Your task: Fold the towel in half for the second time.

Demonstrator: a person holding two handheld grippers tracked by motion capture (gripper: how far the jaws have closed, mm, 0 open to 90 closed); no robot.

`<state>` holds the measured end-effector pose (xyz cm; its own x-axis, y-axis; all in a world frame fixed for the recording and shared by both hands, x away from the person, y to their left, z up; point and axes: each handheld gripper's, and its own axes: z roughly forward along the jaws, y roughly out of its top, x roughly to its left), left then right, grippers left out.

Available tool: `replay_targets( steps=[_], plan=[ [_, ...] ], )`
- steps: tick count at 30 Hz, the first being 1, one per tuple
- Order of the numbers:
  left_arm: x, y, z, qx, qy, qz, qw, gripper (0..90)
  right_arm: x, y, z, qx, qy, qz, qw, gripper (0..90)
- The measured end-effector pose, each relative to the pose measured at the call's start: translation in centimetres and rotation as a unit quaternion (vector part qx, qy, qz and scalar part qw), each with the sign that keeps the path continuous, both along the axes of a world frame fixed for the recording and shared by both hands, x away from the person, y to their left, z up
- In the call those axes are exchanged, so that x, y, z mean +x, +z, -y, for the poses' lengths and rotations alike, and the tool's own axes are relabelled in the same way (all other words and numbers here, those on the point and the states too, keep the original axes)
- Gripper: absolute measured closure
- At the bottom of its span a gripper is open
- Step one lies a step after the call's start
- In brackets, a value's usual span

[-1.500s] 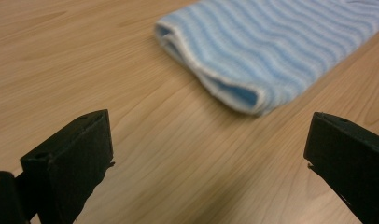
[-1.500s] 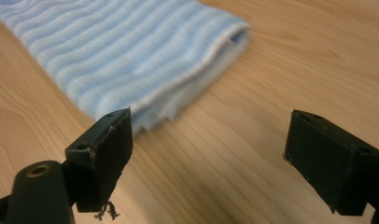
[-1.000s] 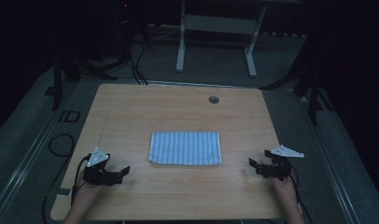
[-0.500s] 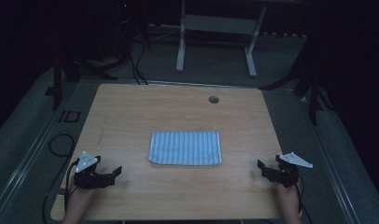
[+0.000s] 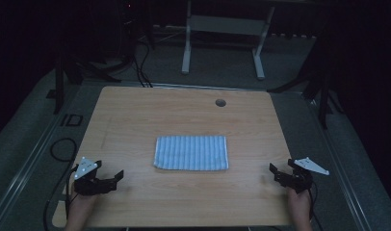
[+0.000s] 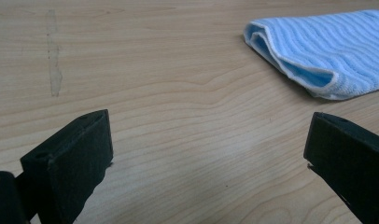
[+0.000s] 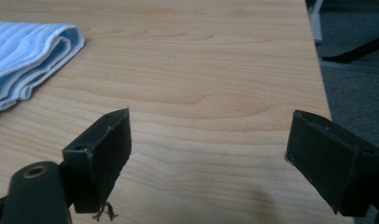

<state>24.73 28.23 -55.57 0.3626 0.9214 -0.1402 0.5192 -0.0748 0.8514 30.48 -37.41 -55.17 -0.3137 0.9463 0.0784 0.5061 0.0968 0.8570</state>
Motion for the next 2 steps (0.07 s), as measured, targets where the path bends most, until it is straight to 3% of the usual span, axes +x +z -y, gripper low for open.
replay_targets(
  steps=[2],
  plan=[
    [0.02, -0.1, 0.03, 0.003, -0.002, -0.005, 1.0, 1.4, 0.04, -0.06, 0.01, -0.001, 0.001, -0.001, 1.0, 13.7]
  ],
)
